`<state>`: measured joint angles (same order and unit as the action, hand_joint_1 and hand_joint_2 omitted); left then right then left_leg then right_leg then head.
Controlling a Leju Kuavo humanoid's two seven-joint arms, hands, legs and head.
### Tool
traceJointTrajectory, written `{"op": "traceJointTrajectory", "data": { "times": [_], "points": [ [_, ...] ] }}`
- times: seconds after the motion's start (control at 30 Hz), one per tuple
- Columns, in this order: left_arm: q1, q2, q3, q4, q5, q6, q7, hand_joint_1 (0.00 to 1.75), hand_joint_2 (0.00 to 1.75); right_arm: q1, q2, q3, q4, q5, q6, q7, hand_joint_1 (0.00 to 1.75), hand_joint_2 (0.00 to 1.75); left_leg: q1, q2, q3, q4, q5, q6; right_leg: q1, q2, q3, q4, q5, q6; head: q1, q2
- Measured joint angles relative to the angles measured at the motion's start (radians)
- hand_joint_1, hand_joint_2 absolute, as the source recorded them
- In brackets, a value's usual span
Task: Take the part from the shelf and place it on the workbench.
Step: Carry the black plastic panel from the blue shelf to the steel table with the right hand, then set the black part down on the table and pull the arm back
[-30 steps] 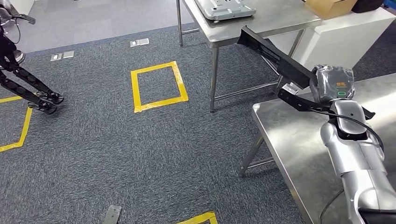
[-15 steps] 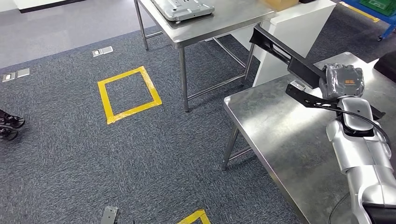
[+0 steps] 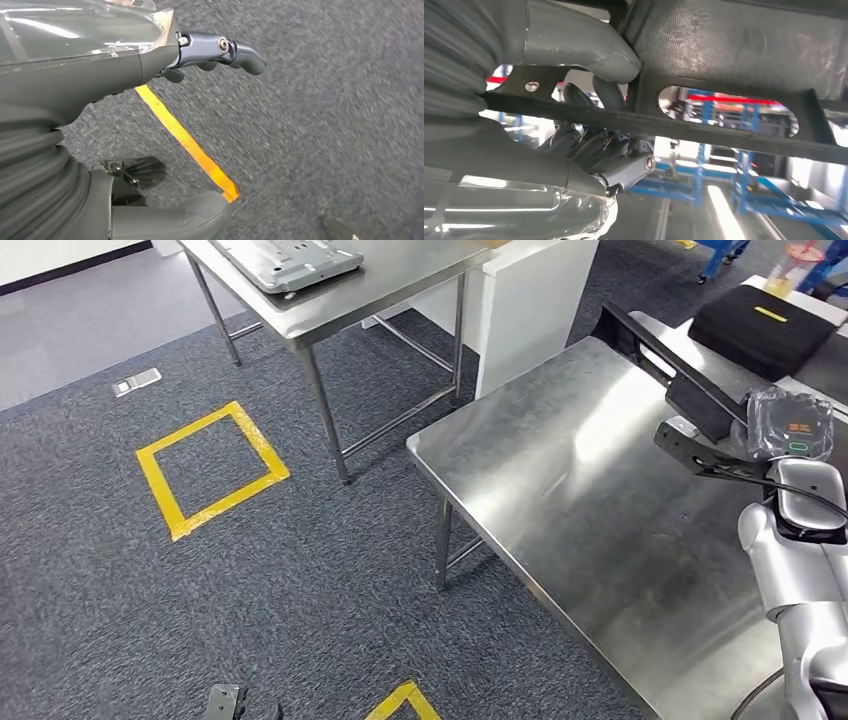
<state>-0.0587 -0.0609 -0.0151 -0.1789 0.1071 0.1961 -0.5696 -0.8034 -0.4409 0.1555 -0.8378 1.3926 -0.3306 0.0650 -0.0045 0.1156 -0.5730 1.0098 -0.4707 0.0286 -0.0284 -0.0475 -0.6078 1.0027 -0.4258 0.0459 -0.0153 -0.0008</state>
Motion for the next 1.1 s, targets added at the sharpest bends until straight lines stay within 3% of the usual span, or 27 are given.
{"op": "traceJointTrajectory", "data": {
  "times": [0.03, 0.1, 0.17, 0.2, 0.23, 0.27, 0.33, 0.4, 0.43, 0.57, 0.83, 1.1],
  "points": [
    [-0.001, 0.000, 0.002, 0.000, 0.000, 0.000, -0.002, 0.00, 1.75, 0.001, -0.003, -0.004, 0.001, 0.000, 0.000, 0.000, 1.54, 1.75, 0.005, -0.024, -0.010, 0.024, -0.019, -0.005, -0.002, 0.013, -0.001, 0.000, 0.002, -0.007, -0.001, 0.000],
    [0.000, -0.001, 0.005, 0.000, 0.000, 0.002, -0.009, 0.00, 1.75, 0.002, -0.004, -0.008, 0.002, 0.000, -0.001, 0.000, 1.54, 1.75, 0.012, -0.089, -0.055, 0.131, -0.083, -0.012, -0.004, 0.040, -0.003, 0.000, 0.006, -0.019, -0.005, 0.000],
    [0.002, -0.002, 0.008, 0.000, -0.001, 0.004, -0.026, 0.00, 1.75, 0.008, -0.002, -0.009, 0.002, -0.001, -0.001, -0.001, 1.54, 1.75, 0.013, -0.113, -0.116, 0.260, -0.135, -0.012, 0.002, 0.068, -0.004, 0.000, 0.007, -0.025, -0.006, 0.000],
    [0.003, -0.002, 0.009, 0.000, -0.001, 0.004, -0.039, 0.00, 1.75, 0.011, -0.002, -0.011, 0.003, -0.003, -0.001, -0.002, 1.54, 1.75, 0.013, -0.115, -0.133, 0.287, -0.135, -0.009, 0.005, 0.084, -0.004, 0.000, 0.008, -0.027, -0.006, 0.000],
    [0.003, -0.002, 0.010, 0.000, -0.001, 0.005, -0.051, 0.00, 1.75, 0.015, -0.003, -0.012, 0.003, -0.005, -0.001, -0.003, 1.54, 1.75, 0.013, -0.118, -0.131, 0.277, -0.117, -0.004, 0.008, 0.097, -0.004, 0.001, 0.009, -0.028, -0.006, 0.000],
    [0.003, -0.002, 0.010, 0.000, -0.001, 0.005, -0.062, 0.00, 1.75, 0.019, -0.004, -0.014, 0.003, -0.007, -0.001, -0.005, 1.54, 1.75, 0.011, -0.121, -0.111, 0.228, -0.082, 0.003, 0.010, 0.108, -0.003, 0.001, 0.010, -0.029, -0.006, 0.000],
    [0.001, -0.001, 0.012, 0.000, -0.001, 0.005, -0.077, 0.00, 1.75, 0.023, -0.006, -0.020, 0.003, -0.011, -0.001, -0.009, 1.54, 1.75, 0.006, -0.134, -0.047, 0.089, -0.016, 0.021, 0.013, 0.126, -0.004, 0.001, 0.012, -0.030, -0.006, 0.000],
    [-0.002, 0.000, 0.014, 0.000, 0.000, -0.005, -0.085, 0.00, 1.75, 0.028, -0.011, -0.026, 0.002, -0.013, -0.001, -0.011, 1.54, 1.75, 0.000, -0.139, -0.013, 0.016, 0.005, 0.030, 0.014, 0.138, -0.006, 0.001, 0.016, -0.028, -0.007, 0.000],
    [-0.003, 0.001, 0.016, 0.000, 0.002, -0.015, -0.086, 0.00, 1.75, 0.030, -0.015, -0.029, 0.002, -0.013, 0.000, -0.012, 1.54, 1.75, -0.002, -0.137, -0.010, 0.011, 0.004, 0.030, 0.015, 0.142, -0.007, -0.001, 0.018, -0.025, -0.006, 0.000],
    [-0.006, 0.002, 0.019, 0.000, 0.008, -0.046, -0.085, 0.00, 1.75, 0.038, -0.022, -0.035, 0.001, -0.015, 0.003, -0.018, 1.54, 1.75, -0.008, -0.139, -0.019, 0.004, 0.016, 0.010, 0.022, 0.139, -0.017, 0.004, 0.018, -0.023, -0.004, 0.000],
    [-0.006, 0.002, 0.031, 0.000, 0.008, -0.052, -0.085, 0.00, 1.75, 0.040, -0.021, -0.036, 0.000, -0.020, 0.001, -0.029, 1.54, 1.75, -0.015, -0.151, -0.064, 0.035, 0.024, 0.024, 0.019, 0.126, -0.054, 0.023, 0.025, -0.013, -0.004, 0.000],
    [-0.007, 0.002, 0.034, 0.000, 0.006, -0.058, -0.084, 0.00, 1.75, 0.045, 0.003, -0.031, -0.023, -0.044, 0.000, -0.093, 1.54, 1.75, -0.015, -0.153, -0.071, 0.041, 0.026, 0.028, 0.018, 0.122, -0.058, 0.027, 0.027, -0.010, -0.004, 0.000]
  ]
}}
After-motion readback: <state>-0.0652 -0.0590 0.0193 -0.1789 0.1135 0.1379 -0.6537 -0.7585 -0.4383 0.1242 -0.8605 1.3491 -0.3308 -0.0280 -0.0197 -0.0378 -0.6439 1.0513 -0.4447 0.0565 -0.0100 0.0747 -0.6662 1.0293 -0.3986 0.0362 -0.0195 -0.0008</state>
